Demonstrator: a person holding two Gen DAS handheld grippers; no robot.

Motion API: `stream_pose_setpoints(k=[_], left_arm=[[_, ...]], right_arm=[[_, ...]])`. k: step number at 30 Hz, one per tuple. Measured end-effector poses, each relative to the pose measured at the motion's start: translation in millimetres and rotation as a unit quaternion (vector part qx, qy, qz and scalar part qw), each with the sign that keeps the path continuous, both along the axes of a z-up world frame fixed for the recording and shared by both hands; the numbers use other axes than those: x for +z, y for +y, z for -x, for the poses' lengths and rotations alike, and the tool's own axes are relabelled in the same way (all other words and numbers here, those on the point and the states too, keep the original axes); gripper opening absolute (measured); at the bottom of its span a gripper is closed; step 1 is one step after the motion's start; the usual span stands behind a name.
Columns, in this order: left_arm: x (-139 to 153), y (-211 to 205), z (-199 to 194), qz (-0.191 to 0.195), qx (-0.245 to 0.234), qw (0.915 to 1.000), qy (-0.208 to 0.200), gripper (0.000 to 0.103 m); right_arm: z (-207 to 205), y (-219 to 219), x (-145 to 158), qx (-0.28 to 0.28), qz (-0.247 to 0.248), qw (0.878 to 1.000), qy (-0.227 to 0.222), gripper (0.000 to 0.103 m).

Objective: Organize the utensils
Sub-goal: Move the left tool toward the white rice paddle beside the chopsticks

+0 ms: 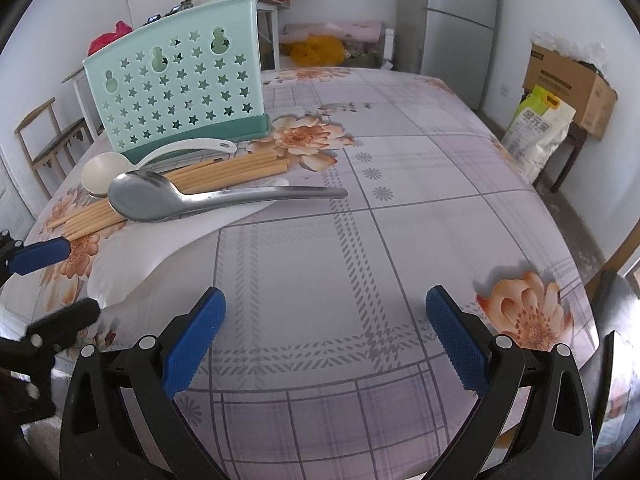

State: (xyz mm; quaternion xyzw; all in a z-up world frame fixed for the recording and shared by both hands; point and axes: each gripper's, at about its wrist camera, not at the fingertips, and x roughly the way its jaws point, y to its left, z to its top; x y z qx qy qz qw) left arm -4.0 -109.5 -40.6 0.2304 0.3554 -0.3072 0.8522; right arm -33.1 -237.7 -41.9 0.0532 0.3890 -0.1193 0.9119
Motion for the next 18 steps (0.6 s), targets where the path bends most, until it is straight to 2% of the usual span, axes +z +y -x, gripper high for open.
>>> stream_pose_setpoints(k=[2, 5, 9, 12, 14, 18], left_arm=[[-5, -9, 2, -0.027, -0.027, 0.9992, -0.015, 0.061], [-7, -14, -1, -0.03, -0.049, 0.998, -0.027, 0.061], [-7, -13, -23, 0.002, -0.054, 0.9984, 0.013, 0.059], [-6, -13, -26, 0.006, -0.065, 0.9977, 0.018, 0.053], [-2, -13, -25, 0.013, -0.074, 0.997, 0.022, 0.043], [9, -8, -31, 0.044, -0.074, 0.995, 0.051, 0.036]], right_arm=[[0, 0, 0, 0.0, -0.001, 1.0, 0.0, 0.096], [0, 0, 0, 0.001, -0.002, 1.0, -0.001, 0.096], [-1, 0, 0, 0.0, -0.002, 1.0, -0.001, 0.096], [-1, 0, 0, 0.0, -0.002, 1.0, -0.001, 0.096], [-2, 1, 0, 0.0, -0.002, 1.0, -0.001, 0.096], [-1, 0, 0, 0.0, -0.002, 1.0, -0.002, 0.096]])
